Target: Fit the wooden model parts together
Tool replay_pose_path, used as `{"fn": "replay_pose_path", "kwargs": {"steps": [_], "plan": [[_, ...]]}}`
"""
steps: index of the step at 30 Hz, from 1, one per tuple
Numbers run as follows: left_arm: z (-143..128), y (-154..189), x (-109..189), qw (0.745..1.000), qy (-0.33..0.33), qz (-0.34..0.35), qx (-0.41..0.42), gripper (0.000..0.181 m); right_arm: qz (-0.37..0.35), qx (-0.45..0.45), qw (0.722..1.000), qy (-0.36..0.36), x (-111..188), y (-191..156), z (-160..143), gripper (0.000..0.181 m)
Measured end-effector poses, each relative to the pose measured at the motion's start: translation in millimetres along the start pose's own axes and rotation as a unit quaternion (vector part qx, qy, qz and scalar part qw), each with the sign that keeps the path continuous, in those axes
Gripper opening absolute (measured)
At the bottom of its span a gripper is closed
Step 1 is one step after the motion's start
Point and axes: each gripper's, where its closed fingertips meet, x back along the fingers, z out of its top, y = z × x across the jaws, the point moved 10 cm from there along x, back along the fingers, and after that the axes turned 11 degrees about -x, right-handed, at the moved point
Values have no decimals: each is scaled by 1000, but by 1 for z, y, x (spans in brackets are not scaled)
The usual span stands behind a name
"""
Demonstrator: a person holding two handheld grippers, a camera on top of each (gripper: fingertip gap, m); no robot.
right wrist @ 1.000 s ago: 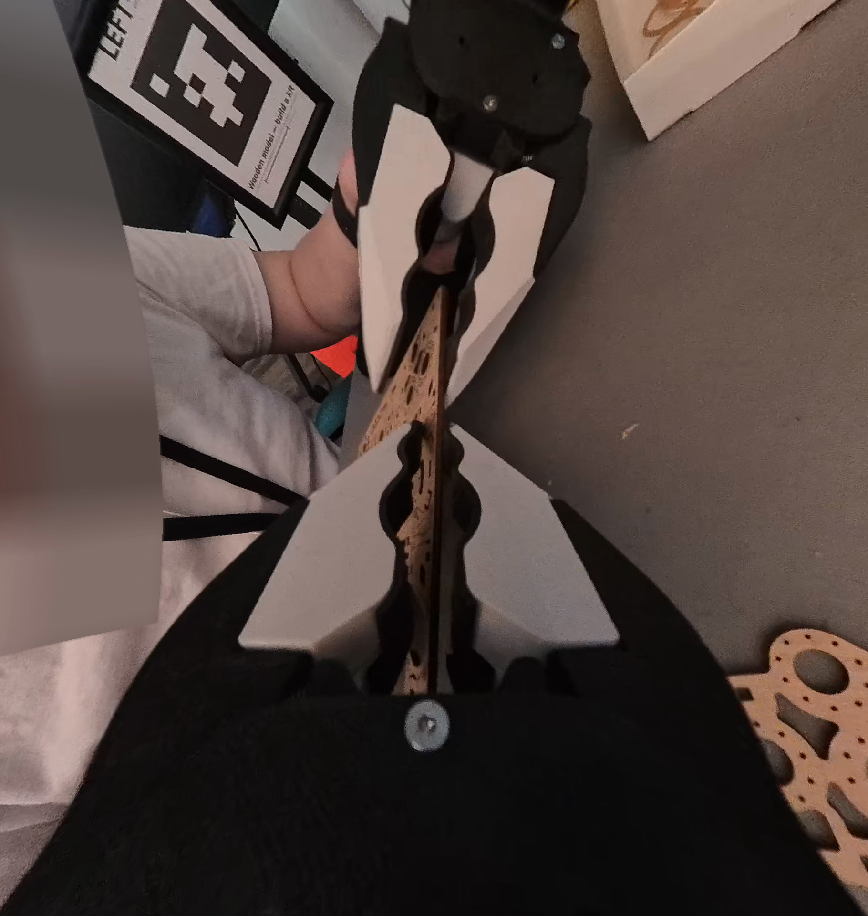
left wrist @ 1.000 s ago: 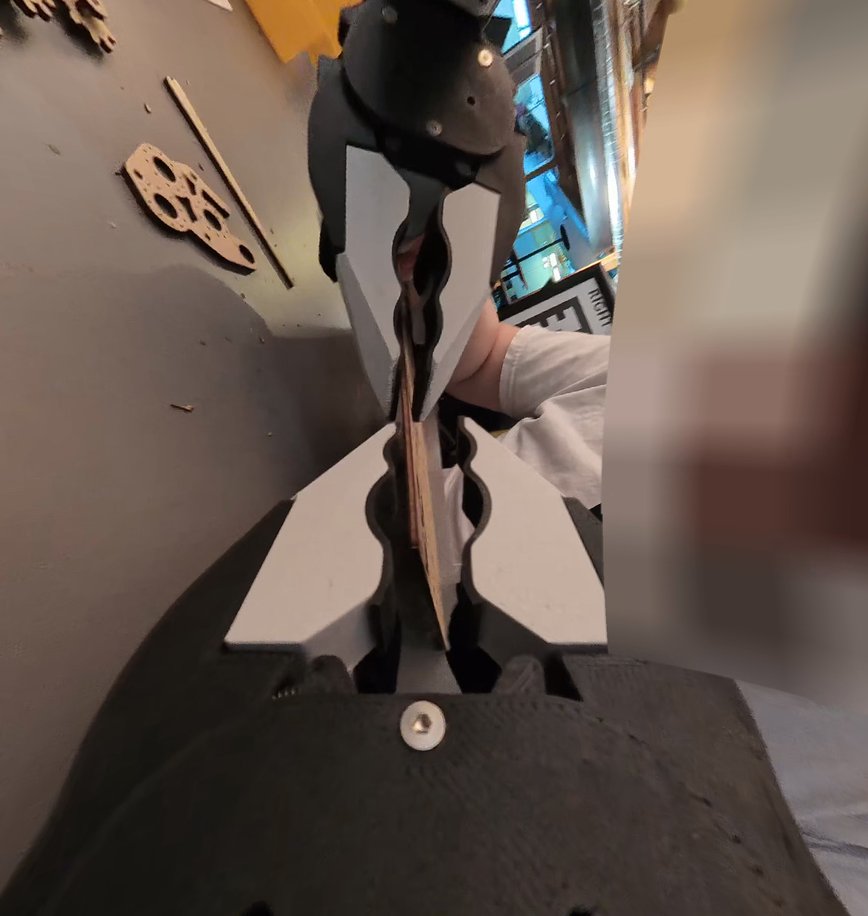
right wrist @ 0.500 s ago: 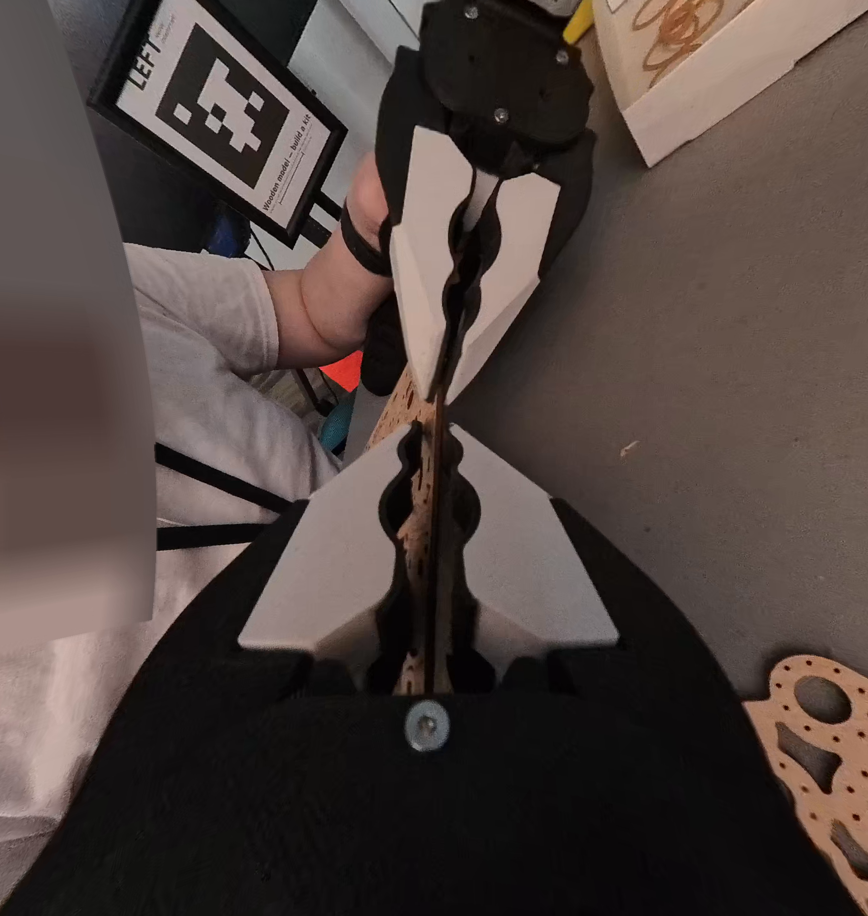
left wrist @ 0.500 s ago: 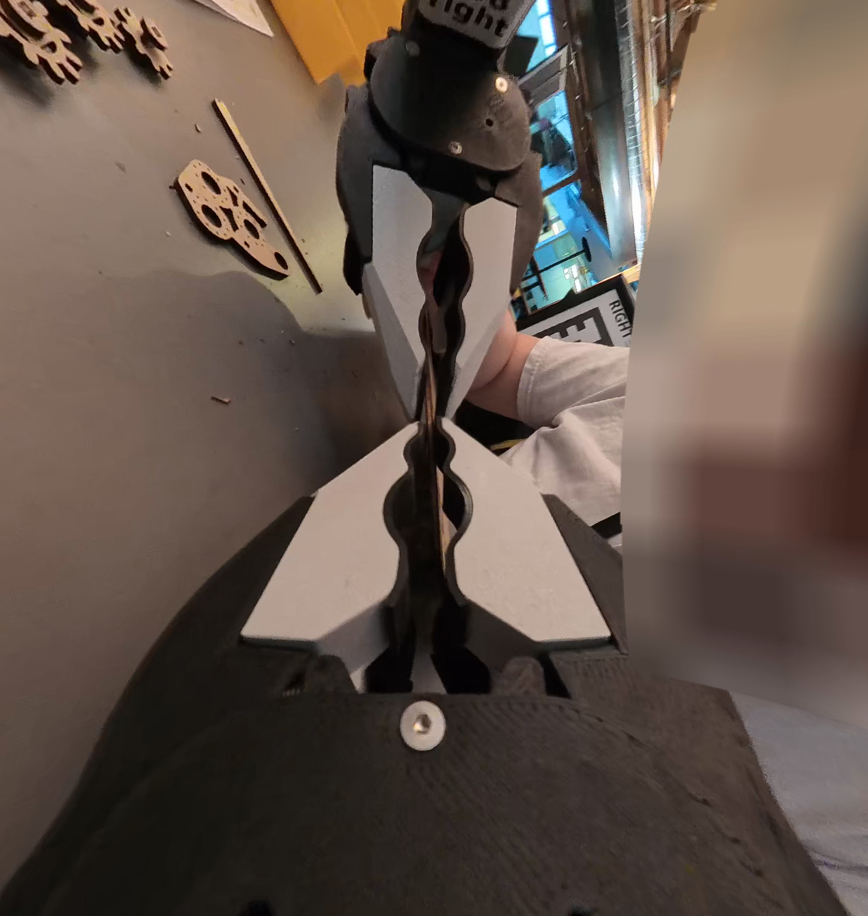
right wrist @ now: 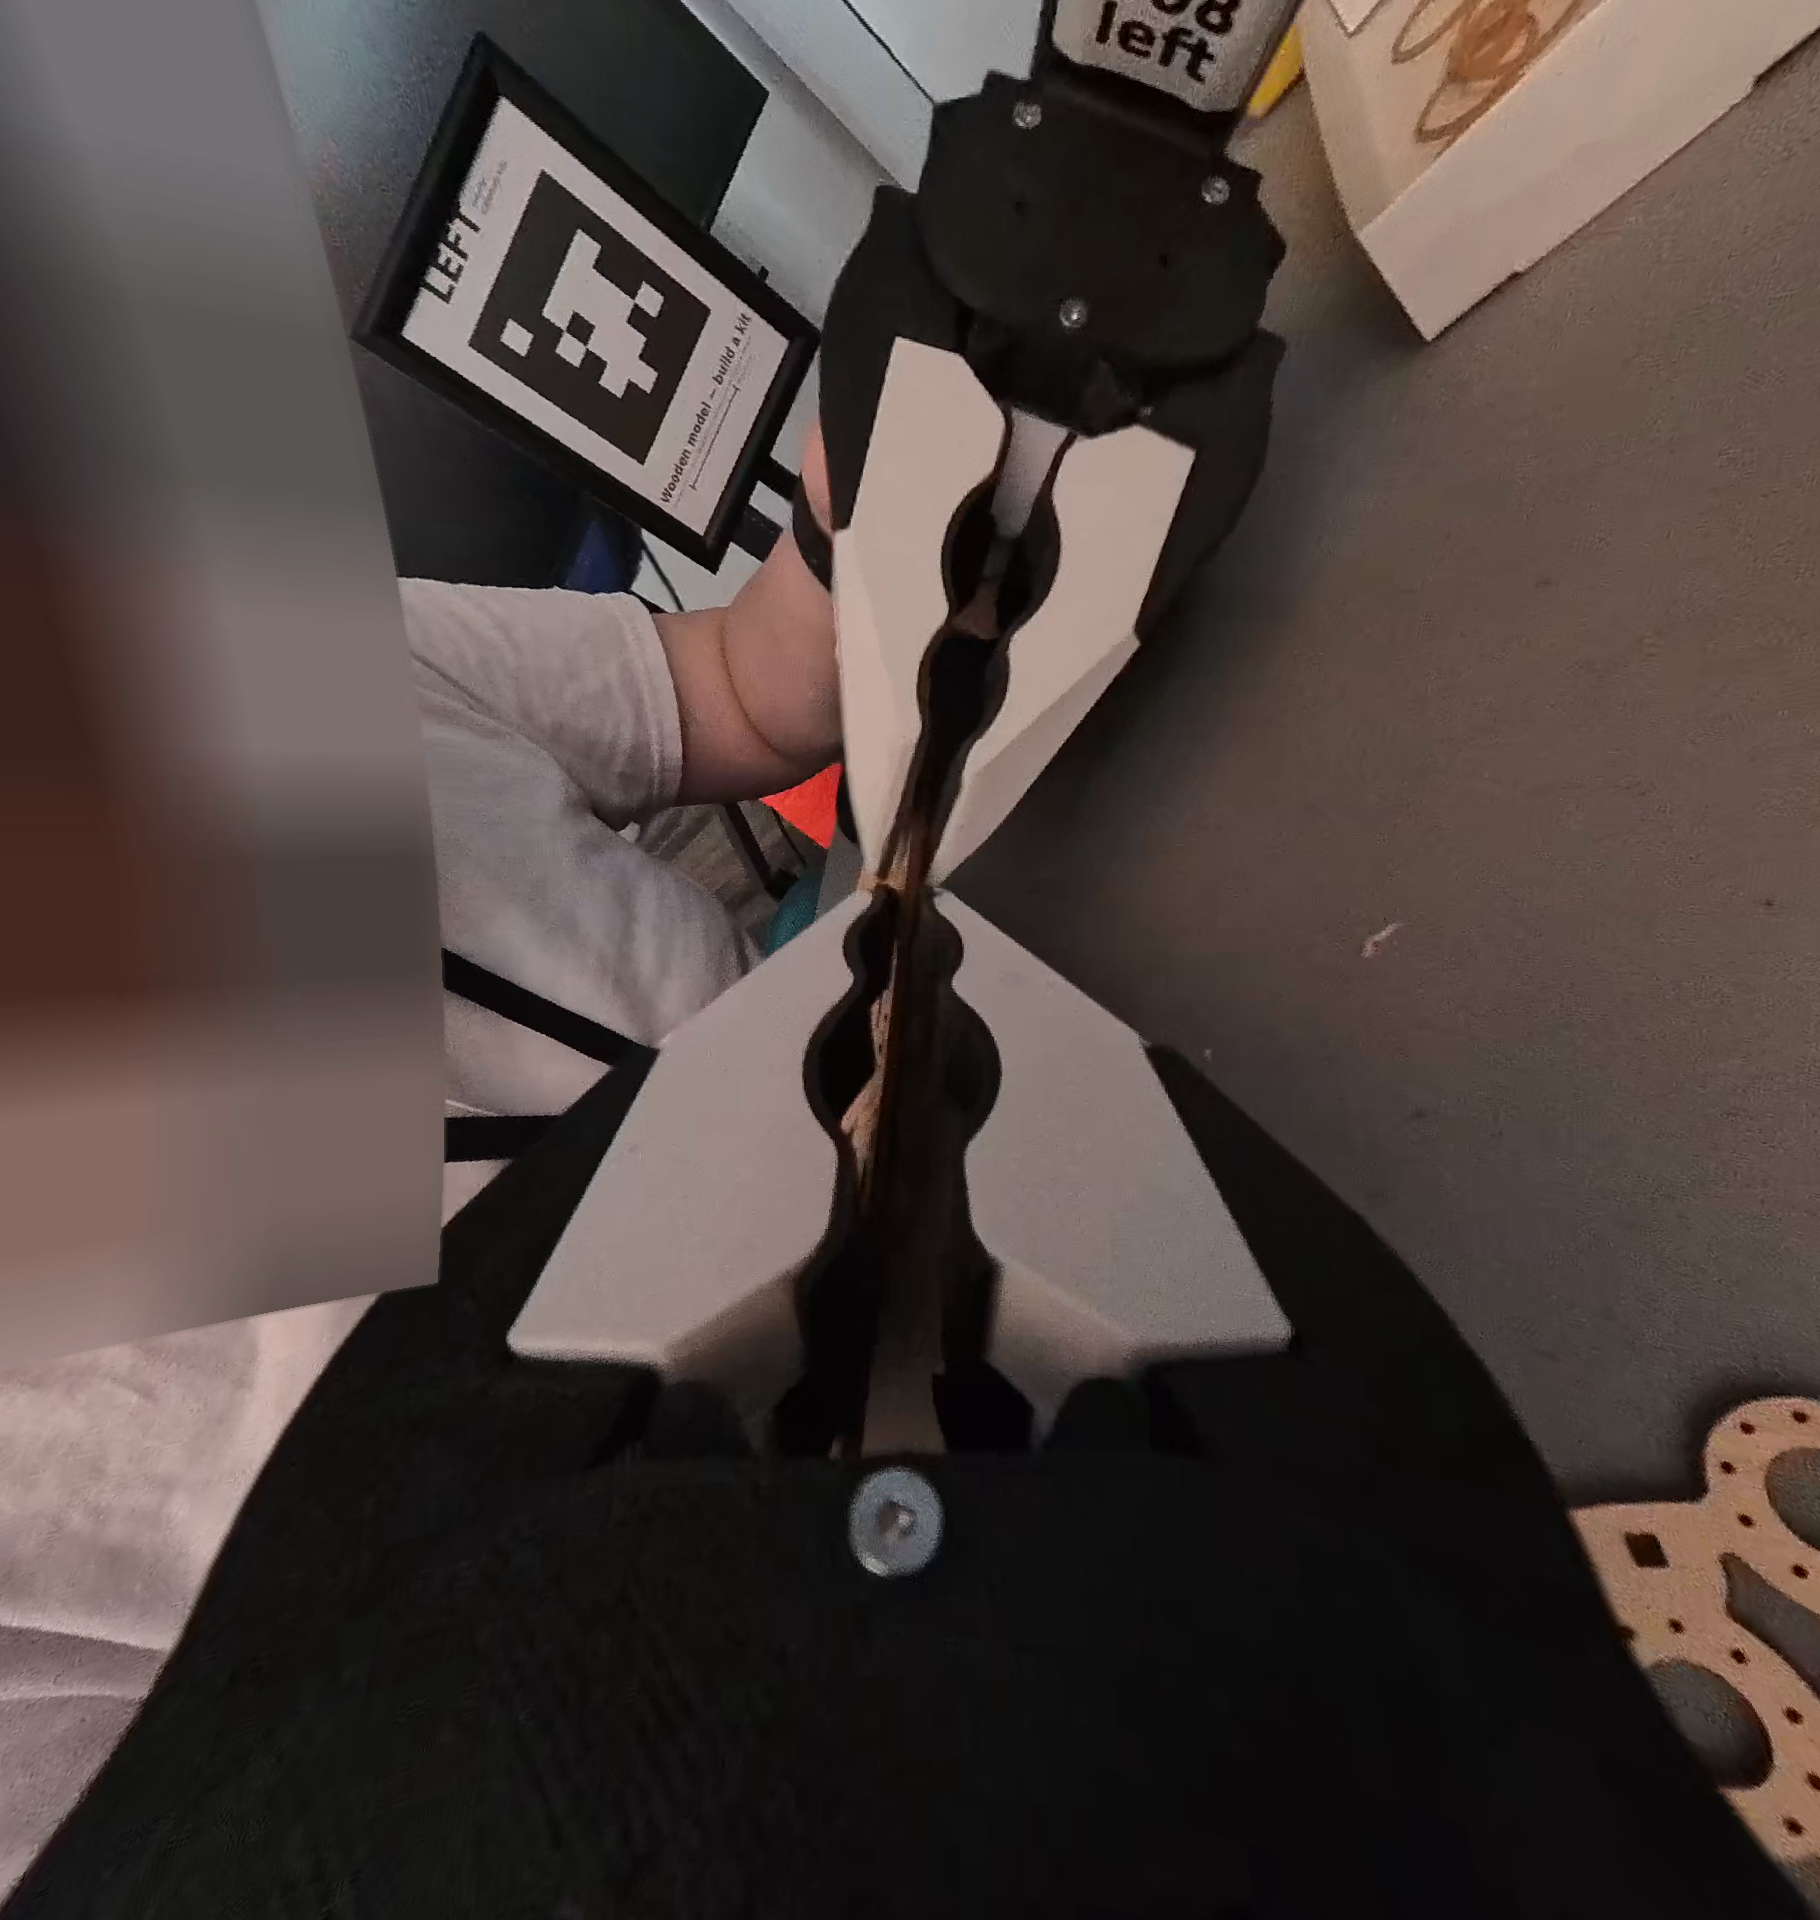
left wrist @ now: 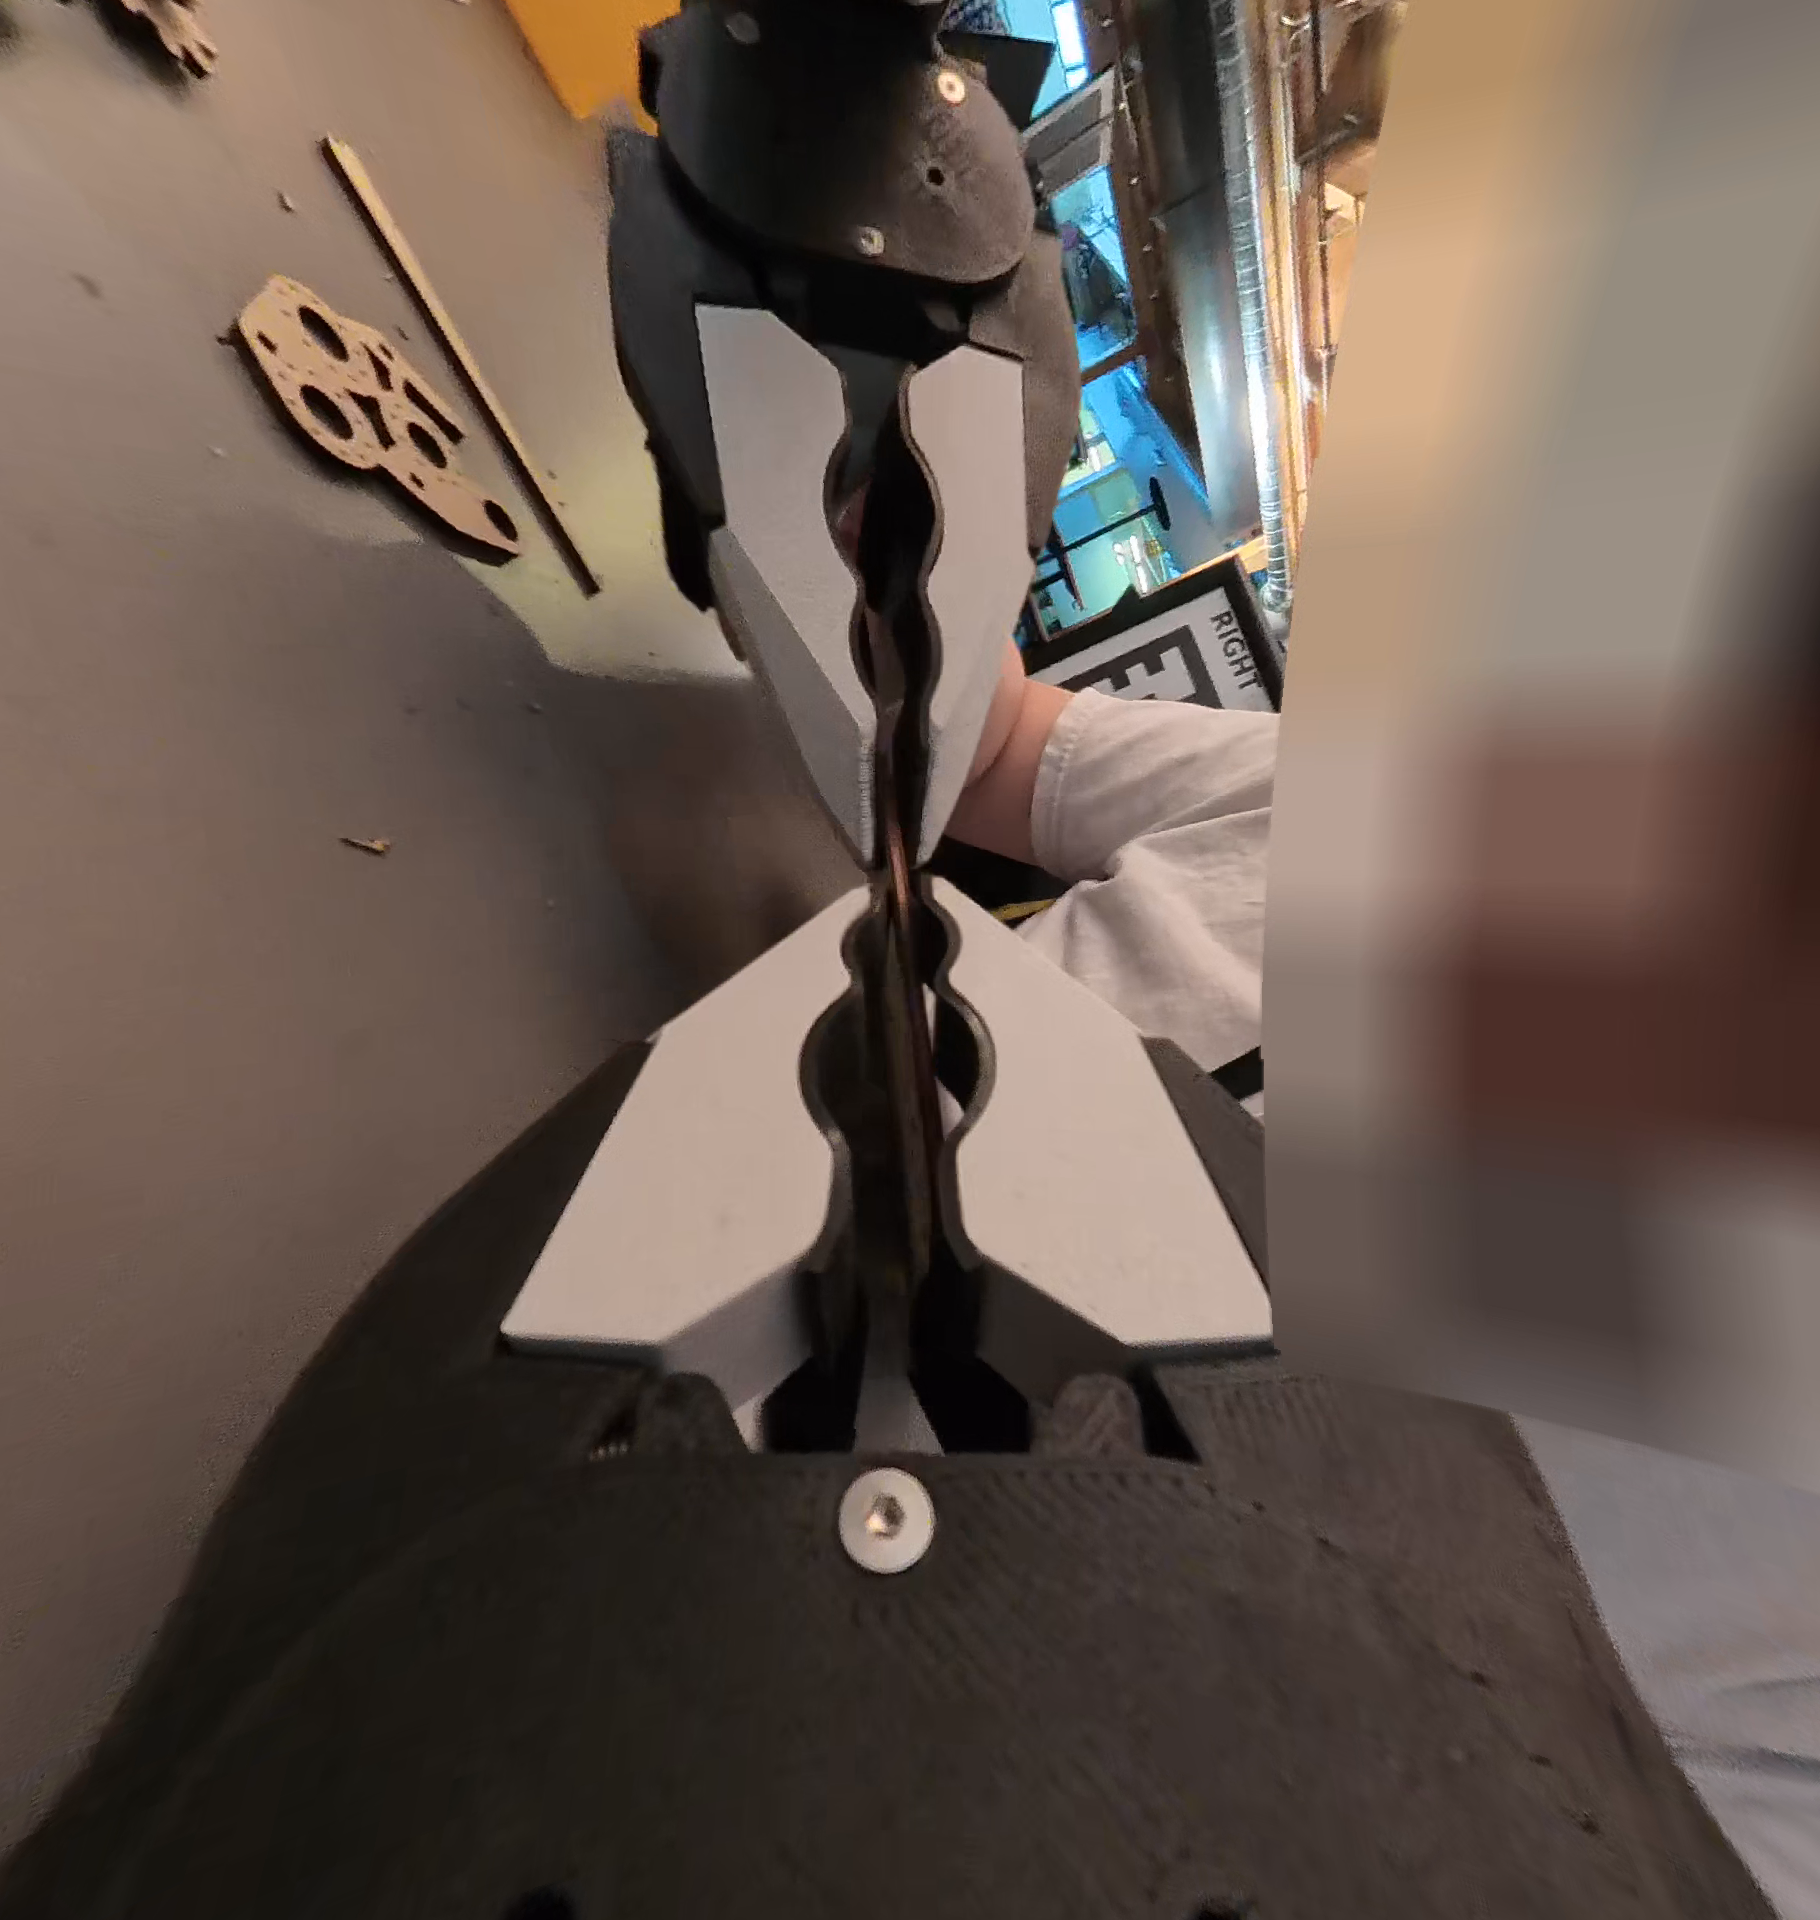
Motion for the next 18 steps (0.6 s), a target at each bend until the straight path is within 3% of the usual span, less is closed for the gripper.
{"fn": "replay_pose_path", "kwargs": {"steps": [12, 18], "plan": [[1, 5, 0, 997, -23, 49, -46, 1, 27, -17, 999, 10, -3, 9, -1, 3], [0, 5, -1, 999, -20, 27, -32, 2, 33, -17, 999, 4, -3, 6, -1, 2]]}}
